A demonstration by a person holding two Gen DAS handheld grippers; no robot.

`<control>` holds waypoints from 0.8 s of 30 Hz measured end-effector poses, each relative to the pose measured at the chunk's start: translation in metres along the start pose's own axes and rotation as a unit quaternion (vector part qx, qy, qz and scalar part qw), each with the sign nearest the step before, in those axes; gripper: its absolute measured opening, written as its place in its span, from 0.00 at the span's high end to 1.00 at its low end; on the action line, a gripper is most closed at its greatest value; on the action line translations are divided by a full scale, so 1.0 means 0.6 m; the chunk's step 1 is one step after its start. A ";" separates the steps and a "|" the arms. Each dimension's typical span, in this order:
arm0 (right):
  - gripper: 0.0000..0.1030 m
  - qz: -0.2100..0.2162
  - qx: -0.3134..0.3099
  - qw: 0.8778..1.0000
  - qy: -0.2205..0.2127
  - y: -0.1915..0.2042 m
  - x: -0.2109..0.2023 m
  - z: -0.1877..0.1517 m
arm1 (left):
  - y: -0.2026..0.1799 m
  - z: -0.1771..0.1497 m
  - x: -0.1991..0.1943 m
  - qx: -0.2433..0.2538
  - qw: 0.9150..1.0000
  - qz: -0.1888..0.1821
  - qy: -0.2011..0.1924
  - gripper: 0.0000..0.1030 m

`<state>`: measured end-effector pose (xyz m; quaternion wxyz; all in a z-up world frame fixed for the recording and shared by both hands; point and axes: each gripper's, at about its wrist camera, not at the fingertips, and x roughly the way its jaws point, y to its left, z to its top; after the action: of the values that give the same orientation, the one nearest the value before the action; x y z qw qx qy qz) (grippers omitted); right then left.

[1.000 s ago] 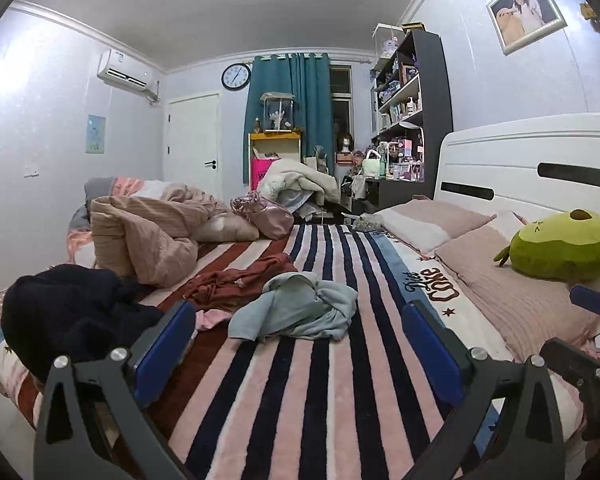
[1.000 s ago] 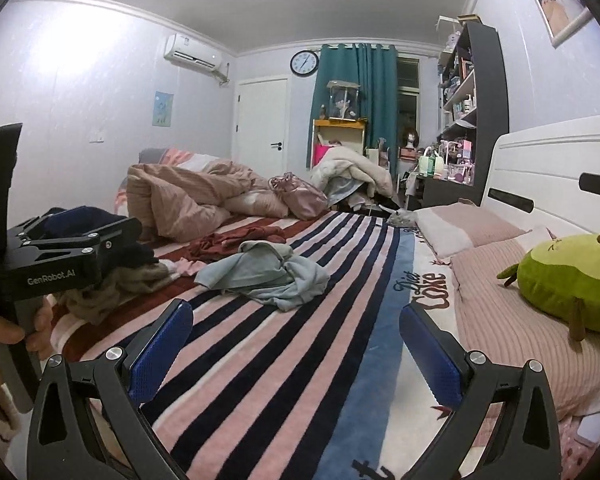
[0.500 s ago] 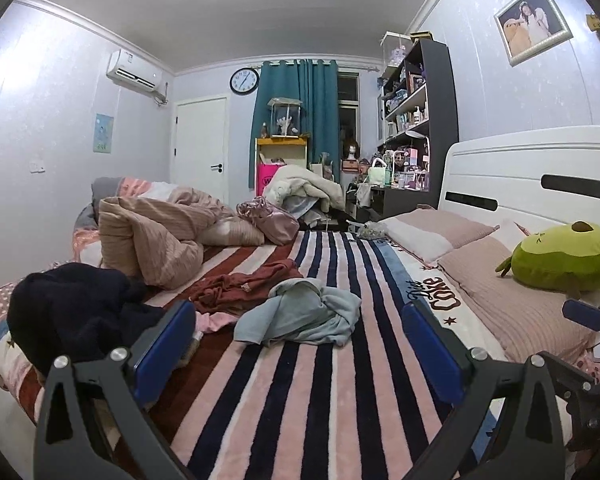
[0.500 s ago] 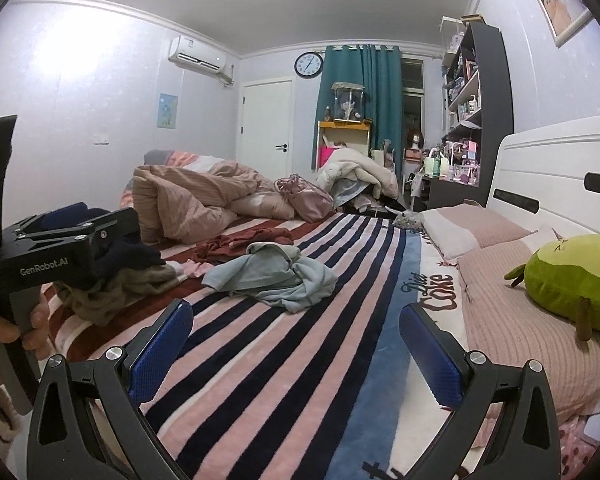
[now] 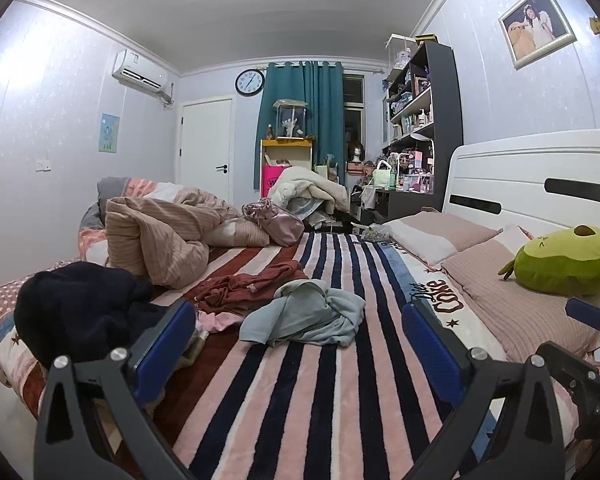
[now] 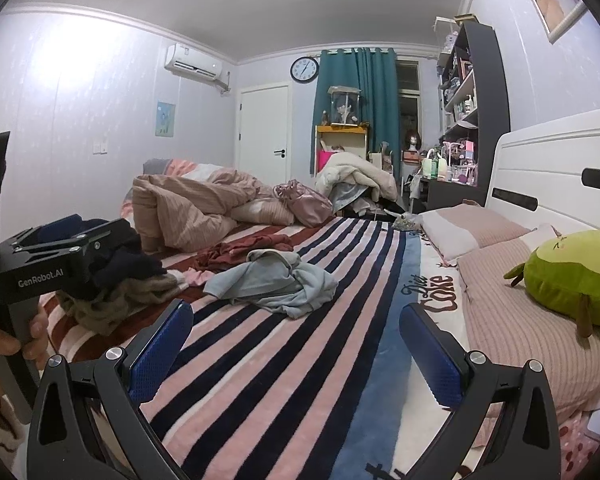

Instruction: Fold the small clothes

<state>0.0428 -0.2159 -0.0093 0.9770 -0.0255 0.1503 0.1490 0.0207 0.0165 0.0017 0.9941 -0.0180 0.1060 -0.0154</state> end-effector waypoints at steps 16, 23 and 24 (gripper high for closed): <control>0.00 0.001 0.006 1.000 -0.004 0.017 -0.006 0.016 | -0.001 -0.004 -0.007 0.010 1.000 0.005 -0.003 0.01; 0.00 0.001 0.008 1.000 -0.004 0.025 -0.005 0.020 | 0.002 -0.008 -0.009 0.013 1.000 0.007 -0.003 0.01; 0.00 0.001 0.009 1.000 -0.004 0.026 -0.005 0.020 | 0.002 -0.007 -0.008 0.013 1.000 0.006 -0.003 0.01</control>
<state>0.0391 -0.2009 0.0030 0.9776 -0.0161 0.1476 0.1490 0.0153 0.0174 -0.0017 0.9946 -0.0046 0.1033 -0.0108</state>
